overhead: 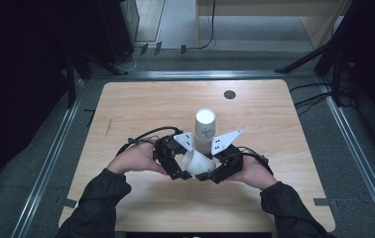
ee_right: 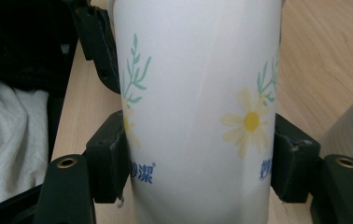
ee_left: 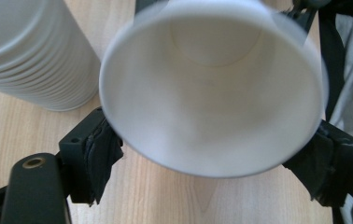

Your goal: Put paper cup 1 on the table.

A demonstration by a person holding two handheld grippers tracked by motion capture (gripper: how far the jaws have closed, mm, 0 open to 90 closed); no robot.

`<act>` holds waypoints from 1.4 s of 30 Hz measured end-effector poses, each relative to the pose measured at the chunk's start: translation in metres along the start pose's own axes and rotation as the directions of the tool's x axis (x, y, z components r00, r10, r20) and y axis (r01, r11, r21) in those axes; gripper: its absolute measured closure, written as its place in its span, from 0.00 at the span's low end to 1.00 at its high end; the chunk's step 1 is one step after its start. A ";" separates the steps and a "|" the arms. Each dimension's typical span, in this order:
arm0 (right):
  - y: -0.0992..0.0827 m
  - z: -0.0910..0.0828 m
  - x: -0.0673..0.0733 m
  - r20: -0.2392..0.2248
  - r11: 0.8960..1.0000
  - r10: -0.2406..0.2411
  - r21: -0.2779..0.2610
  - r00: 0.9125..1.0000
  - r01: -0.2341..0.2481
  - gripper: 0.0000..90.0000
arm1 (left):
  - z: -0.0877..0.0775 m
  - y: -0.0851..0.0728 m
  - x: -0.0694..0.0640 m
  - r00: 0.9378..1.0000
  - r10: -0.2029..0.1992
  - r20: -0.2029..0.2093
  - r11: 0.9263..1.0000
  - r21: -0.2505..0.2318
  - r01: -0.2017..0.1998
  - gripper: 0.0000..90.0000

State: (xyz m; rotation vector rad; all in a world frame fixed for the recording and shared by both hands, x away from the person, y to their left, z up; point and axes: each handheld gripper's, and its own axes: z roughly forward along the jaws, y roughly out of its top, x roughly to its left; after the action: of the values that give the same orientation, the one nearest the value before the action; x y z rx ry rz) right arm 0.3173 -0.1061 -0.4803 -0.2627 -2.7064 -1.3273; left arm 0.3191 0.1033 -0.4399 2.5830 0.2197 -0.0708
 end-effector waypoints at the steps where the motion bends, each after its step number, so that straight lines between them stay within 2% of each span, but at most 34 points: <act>1: 0.000 -0.001 -0.001 0.003 1.000 0.000 -0.010 1.000 0.000 0.37 | -0.001 -0.001 0.000 1.000 -0.010 0.003 1.000 -0.019 0.010 0.18; 5: 0.000 -0.008 -0.002 0.005 0.999 0.012 -0.035 1.000 -0.012 0.37 | -0.006 -0.008 0.002 0.999 -0.037 0.007 0.996 -0.077 0.037 0.17; 10: 0.000 -0.010 -0.003 0.008 0.999 0.013 -0.045 1.000 -0.012 0.37 | -0.009 -0.016 0.001 0.998 -0.058 0.008 0.991 -0.119 0.059 0.17; 11: 0.001 -0.010 -0.004 0.004 0.999 0.010 -0.050 1.000 -0.010 0.37 | -0.011 -0.022 0.001 0.997 -0.077 0.008 0.985 -0.157 0.077 0.17; 13: 0.001 -0.010 -0.004 -0.001 0.999 0.010 -0.051 1.000 -0.010 0.37 | -0.013 -0.026 0.001 0.996 -0.092 0.007 0.978 -0.186 0.092 0.17; 14: 0.001 -0.010 -0.004 -0.001 0.999 0.010 -0.051 1.000 -0.010 0.37 | -0.013 -0.026 0.001 0.996 -0.092 0.007 0.978 -0.186 0.092 0.17; 15: 0.002 -0.010 -0.004 0.000 0.999 0.012 -0.053 1.000 -0.012 0.37 | -0.013 -0.027 0.000 0.995 -0.098 0.009 0.975 -0.199 0.097 0.17; 16: 0.002 -0.010 -0.004 -0.001 0.998 0.011 -0.054 1.000 -0.011 0.37 | -0.014 -0.031 0.000 0.994 -0.112 0.017 0.968 -0.225 0.112 0.17; 17: 0.002 -0.010 -0.004 -0.002 0.998 0.011 -0.056 1.000 -0.011 0.37 | -0.014 -0.033 0.000 0.993 -0.117 0.016 0.965 -0.233 0.118 0.17; 18: 0.002 -0.010 -0.004 -0.004 0.998 0.010 -0.060 1.000 -0.010 0.37 | -0.013 -0.034 -0.001 0.991 -0.128 0.022 0.960 -0.249 0.130 0.17; 20: 0.003 -0.010 -0.005 -0.006 0.998 0.010 -0.062 1.000 -0.011 0.37 | -0.012 -0.037 0.000 0.989 -0.141 0.038 0.953 -0.267 0.146 0.17; 21: 0.003 -0.010 -0.005 -0.006 0.998 0.010 -0.062 1.000 -0.011 0.37 | -0.012 -0.037 0.000 0.989 -0.141 0.038 0.953 -0.267 0.146 0.17; 22: 0.003 -0.009 -0.005 -0.009 0.998 0.009 -0.065 1.000 -0.009 0.37 | -0.011 -0.039 0.000 0.986 -0.158 0.054 0.941 -0.294 0.167 0.17; 23: 0.003 -0.009 -0.005 -0.009 0.998 0.009 -0.065 1.000 -0.009 0.37 | -0.011 -0.039 0.000 0.986 -0.158 0.054 0.941 -0.294 0.167 0.17; 26: 0.003 -0.009 -0.006 -0.014 0.997 0.014 -0.070 1.000 -0.015 0.37 | -0.009 -0.038 0.001 0.981 -0.180 0.072 0.916 -0.352 0.194 0.17; 27: 0.003 -0.009 -0.006 -0.017 0.997 0.016 -0.072 1.000 -0.017 0.37 | -0.009 -0.038 0.001 0.981 -0.180 0.072 0.916 -0.352 0.194 0.17; 29: 0.003 -0.009 -0.006 -0.019 0.997 0.016 -0.074 1.000 -0.017 0.37 | -0.008 -0.037 0.002 0.978 -0.192 0.082 0.899 -0.385 0.209 0.17; 31: 0.003 -0.009 -0.006 -0.020 0.997 0.018 -0.075 1.000 -0.019 0.37 | -0.007 -0.036 0.002 0.978 -0.192 0.085 0.898 -0.387 0.210 0.17; 32: 0.003 -0.009 -0.006 -0.021 0.997 0.020 -0.075 1.000 -0.022 0.37 | -0.006 -0.035 0.002 0.977 -0.192 0.097 0.895 -0.391 0.215 0.17; 35: 0.003 -0.008 -0.006 -0.027 0.997 0.021 -0.075 0.999 -0.023 0.37 | -0.003 -0.032 0.002 0.977 -0.193 0.096 0.888 -0.407 0.215 0.17; 36: 0.003 -0.007 -0.006 -0.028 0.997 0.022 -0.077 0.999 -0.024 0.37 | -0.003 -0.032 0.002 0.977 -0.193 0.096 0.888 -0.407 0.215 0.17; 37: 0.003 -0.007 -0.006 -0.028 0.997 0.022 -0.077 0.999 -0.024 0.37 | -0.003 -0.031 0.003 0.974 -0.197 0.109 0.882 -0.415 0.224 0.17; 38: 0.004 -0.007 -0.006 -0.032 0.996 0.023 -0.083 0.999 -0.025 0.37 | -0.002 -0.031 0.003 0.974 -0.202 0.104 0.876 -0.427 0.227 0.19; 39: 0.004 -0.006 -0.006 -0.031 0.996 0.021 -0.084 0.999 -0.024 0.37 | -0.001 -0.030 0.003 0.972 -0.206 0.110 0.874 -0.427 0.233 0.20; 41: 0.004 -0.006 -0.006 -0.032 0.996 0.022 -0.080 0.999 -0.024 0.37 | -0.001 -0.030 0.004 0.973 -0.202 0.110 0.873 -0.431 0.229 0.23; 42: 0.004 -0.005 -0.006 -0.033 0.996 0.023 -0.081 0.999 -0.025 0.37 | -0.001 -0.030 0.003 0.975 -0.198 0.104 0.876 -0.428 0.224 0.23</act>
State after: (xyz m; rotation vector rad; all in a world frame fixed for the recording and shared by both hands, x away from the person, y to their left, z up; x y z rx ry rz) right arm 0.3239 -0.1087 -0.4752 -0.2782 -2.6186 -1.4244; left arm 0.3174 0.1298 -0.4548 2.0958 0.4440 -0.1562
